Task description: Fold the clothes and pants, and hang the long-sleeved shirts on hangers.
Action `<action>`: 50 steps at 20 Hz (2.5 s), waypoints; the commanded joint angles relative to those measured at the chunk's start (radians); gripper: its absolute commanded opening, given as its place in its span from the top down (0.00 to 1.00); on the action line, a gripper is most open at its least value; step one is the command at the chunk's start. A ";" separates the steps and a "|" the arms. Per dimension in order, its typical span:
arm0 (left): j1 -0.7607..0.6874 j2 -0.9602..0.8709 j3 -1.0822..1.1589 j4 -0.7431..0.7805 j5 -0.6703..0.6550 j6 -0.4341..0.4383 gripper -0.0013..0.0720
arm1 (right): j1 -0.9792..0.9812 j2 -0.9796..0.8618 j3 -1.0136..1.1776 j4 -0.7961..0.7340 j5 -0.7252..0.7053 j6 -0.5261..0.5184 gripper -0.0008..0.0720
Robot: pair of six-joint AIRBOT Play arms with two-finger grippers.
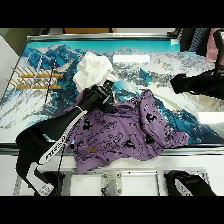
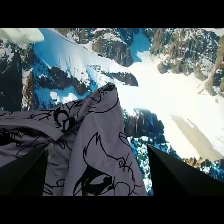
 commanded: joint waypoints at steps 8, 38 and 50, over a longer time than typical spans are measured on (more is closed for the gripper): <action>0.005 -0.002 0.117 -0.015 -0.001 0.001 0.96 | 0.066 -0.135 -0.163 0.087 -0.075 0.001 0.09; 0.003 0.011 0.313 -0.117 -0.252 0.135 0.95 | 0.196 -0.632 -0.163 -0.090 -0.505 0.619 0.09; 0.003 0.011 0.313 -0.214 -0.239 0.170 0.96 | 0.206 -0.684 -0.119 -0.052 -0.580 0.539 0.40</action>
